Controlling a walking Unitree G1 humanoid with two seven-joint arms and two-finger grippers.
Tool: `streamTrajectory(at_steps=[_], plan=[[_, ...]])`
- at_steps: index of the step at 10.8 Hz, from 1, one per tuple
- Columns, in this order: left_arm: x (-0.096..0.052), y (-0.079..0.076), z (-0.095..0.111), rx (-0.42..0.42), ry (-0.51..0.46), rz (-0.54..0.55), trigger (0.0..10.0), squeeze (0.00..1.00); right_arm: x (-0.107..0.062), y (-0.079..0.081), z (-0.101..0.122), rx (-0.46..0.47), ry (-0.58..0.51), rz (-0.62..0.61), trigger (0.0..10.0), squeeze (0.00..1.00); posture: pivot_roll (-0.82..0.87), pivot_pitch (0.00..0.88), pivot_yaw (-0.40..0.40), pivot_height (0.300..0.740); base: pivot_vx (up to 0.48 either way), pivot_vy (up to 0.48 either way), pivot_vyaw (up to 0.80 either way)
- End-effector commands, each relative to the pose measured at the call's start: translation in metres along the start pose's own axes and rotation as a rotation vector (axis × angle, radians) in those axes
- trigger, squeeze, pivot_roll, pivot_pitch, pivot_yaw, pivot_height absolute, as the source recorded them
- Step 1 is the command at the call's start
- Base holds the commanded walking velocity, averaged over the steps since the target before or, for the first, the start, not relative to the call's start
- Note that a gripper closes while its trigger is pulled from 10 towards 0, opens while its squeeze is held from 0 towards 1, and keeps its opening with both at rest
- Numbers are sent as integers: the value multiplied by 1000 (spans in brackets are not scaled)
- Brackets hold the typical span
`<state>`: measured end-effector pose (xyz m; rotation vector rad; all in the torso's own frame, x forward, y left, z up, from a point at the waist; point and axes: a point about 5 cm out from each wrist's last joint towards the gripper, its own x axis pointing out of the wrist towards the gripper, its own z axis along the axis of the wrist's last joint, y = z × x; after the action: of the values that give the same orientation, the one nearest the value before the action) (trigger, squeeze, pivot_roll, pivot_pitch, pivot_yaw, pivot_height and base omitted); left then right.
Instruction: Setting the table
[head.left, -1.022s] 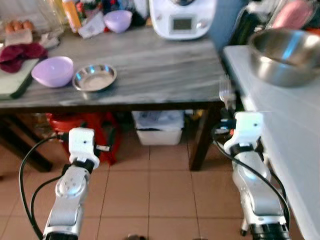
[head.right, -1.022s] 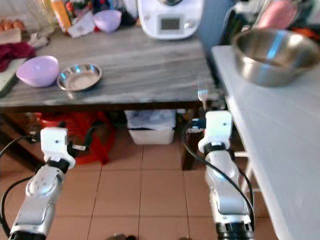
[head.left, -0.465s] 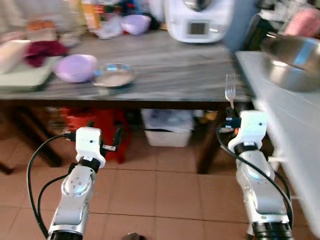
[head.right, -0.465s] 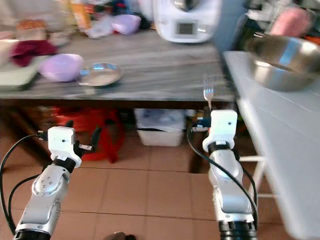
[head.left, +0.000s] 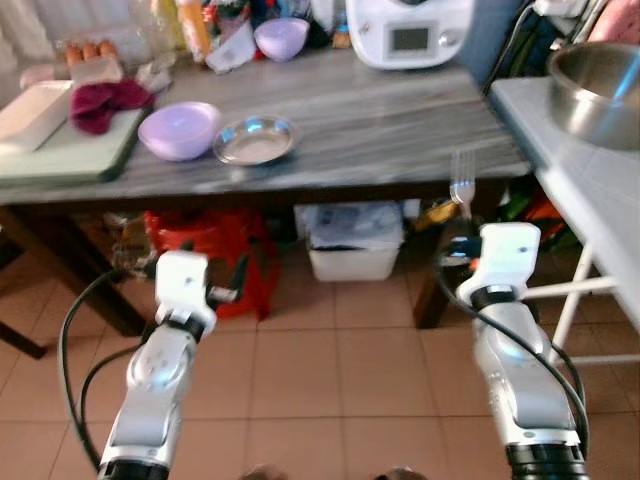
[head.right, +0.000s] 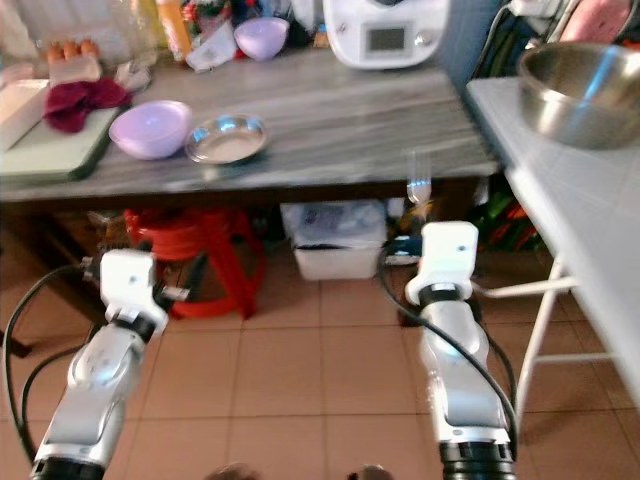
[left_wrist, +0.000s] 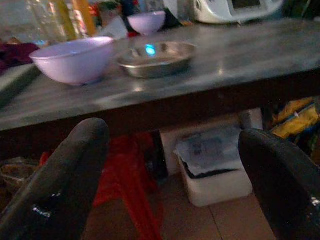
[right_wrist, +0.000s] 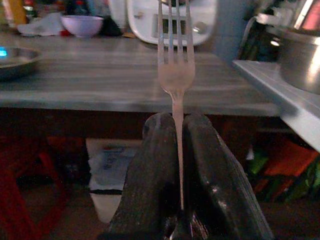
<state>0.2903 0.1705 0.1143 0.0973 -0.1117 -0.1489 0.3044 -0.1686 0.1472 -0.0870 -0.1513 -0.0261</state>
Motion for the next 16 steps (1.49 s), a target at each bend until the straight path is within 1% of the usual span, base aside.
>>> streamTrajectory(at_steps=[1,2,3,7,8,10,16], plan=[[-6,9,-4,7,25,28,10000,0,4,10,6,15,-27,28,10000,0,-44,135,62,740,0,480,0],[-6,8,-3,7,15,36,10000,0,5,10,6,15,-30,28,10000,0,-44,133,64,740,0,0,0],[-4,7,-3,-10,21,29,10000,0,5,8,6,14,-32,22,10000,0,-45,131,68,740,0,0,0],[-1,-1,4,-23,-14,-34,10000,0,5,7,6,19,-34,10,10000,0,-54,129,71,740,0,0,0],[-1,-3,4,-28,-15,-42,10000,0,5,6,6,19,-34,8,10000,0,-57,129,70,740,240,0,0],[-2,-7,4,-40,-18,-60,10000,0,5,6,6,20,-31,7,10000,0,-59,130,67,740,334,0,0],[-2,-11,4,-48,-20,-78,10000,0,6,7,6,20,-30,8,10000,0,-61,128,68,740,480,0,0]])
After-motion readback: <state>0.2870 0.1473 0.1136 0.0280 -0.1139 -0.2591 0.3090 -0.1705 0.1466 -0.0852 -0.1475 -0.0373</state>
